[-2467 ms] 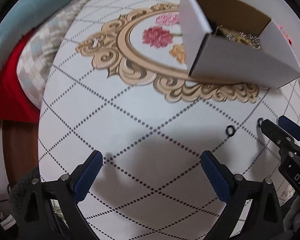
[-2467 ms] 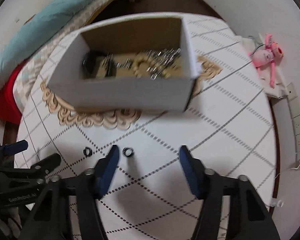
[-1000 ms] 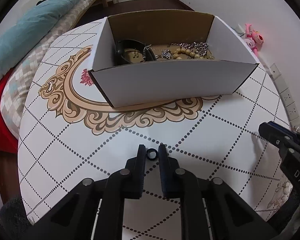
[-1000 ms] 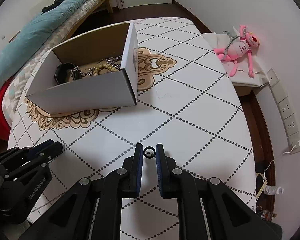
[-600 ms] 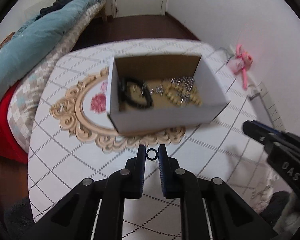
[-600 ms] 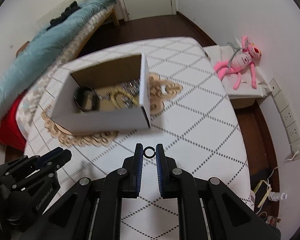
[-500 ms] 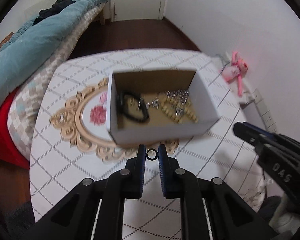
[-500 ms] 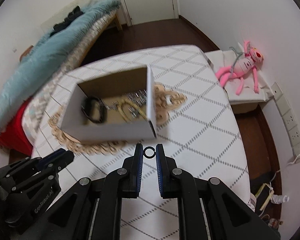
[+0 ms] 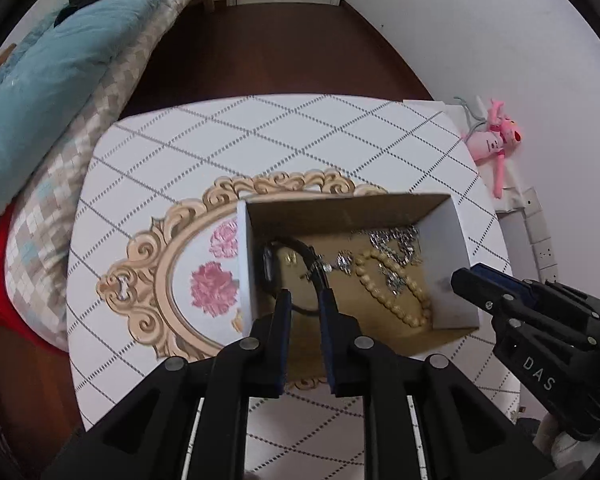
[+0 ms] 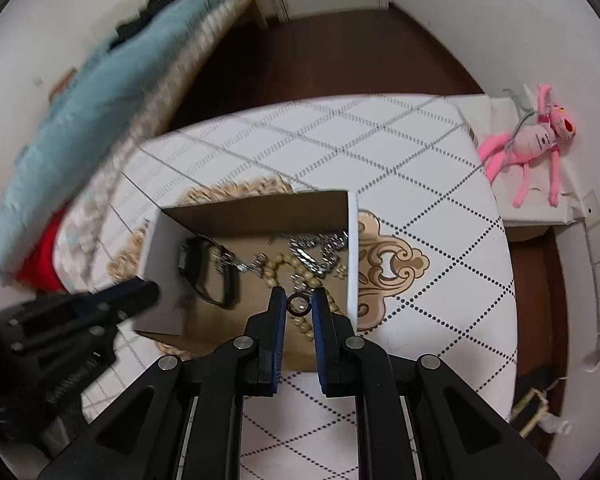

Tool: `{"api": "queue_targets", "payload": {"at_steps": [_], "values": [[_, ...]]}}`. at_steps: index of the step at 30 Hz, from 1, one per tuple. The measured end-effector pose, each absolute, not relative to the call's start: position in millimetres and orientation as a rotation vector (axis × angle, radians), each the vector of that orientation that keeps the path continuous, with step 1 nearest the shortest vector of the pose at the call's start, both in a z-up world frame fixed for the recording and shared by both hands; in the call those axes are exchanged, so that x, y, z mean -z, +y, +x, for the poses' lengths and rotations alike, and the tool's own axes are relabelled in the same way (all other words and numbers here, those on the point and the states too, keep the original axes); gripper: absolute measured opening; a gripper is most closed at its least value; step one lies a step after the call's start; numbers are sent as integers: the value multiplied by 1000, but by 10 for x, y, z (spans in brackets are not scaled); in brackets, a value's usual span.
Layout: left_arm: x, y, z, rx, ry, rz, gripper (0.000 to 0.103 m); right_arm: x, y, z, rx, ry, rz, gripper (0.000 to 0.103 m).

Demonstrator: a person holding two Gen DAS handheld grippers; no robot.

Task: Organize jewelry
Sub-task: 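Open both grippers to drop the black rings into the box, then lift both grippers up and away from the box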

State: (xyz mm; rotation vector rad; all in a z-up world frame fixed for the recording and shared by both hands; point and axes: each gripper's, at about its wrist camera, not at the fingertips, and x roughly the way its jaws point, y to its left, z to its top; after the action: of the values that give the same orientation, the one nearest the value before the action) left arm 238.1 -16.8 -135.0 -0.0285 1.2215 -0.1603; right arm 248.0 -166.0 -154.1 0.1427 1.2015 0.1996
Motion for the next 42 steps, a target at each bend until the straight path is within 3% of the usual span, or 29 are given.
{"api": "queue_targets", "payload": {"at_steps": [1, 3, 5, 7, 10, 12, 16, 17, 30, 42], "values": [[1329, -161, 2389, 147, 1212, -18, 18, 1539, -1657, 2501, -196, 1203, 133, 22], [1297, -133, 2393, 130, 1200, -10, 27, 1516, -1670, 2511, -187, 1196, 123, 42], [1256, -89, 2391, 101, 1182, -7, 53, 1475, -1700, 2500, -169, 1182, 108, 44], [1227, -43, 2365, 66, 1162, 5, 64, 1446, -1747, 2498, -159, 1174, 112, 44], [1226, 17, 2321, 39, 1150, 10, 67, 1397, -1799, 2459, -111, 1156, 69, 53], [1251, 52, 2283, 26, 1144, 0, 79, 1398, -1813, 2418, -75, 1150, 23, 72], [1342, 54, 2195, 29, 1146, 1, 102, 1480, -1800, 2333, -39, 1162, -36, 98], [1365, 55, 2177, 29, 1152, -3, 103, 1501, -1791, 2317, -38, 1166, -40, 101], [1436, 82, 2016, -7, 1158, -21, 103, 1538, -1771, 2197, -7, 1163, -59, 102], [868, 90, 1535, -60, 1077, -16, 103, 1055, -1825, 1760, 7, 1069, -15, 102]]}}
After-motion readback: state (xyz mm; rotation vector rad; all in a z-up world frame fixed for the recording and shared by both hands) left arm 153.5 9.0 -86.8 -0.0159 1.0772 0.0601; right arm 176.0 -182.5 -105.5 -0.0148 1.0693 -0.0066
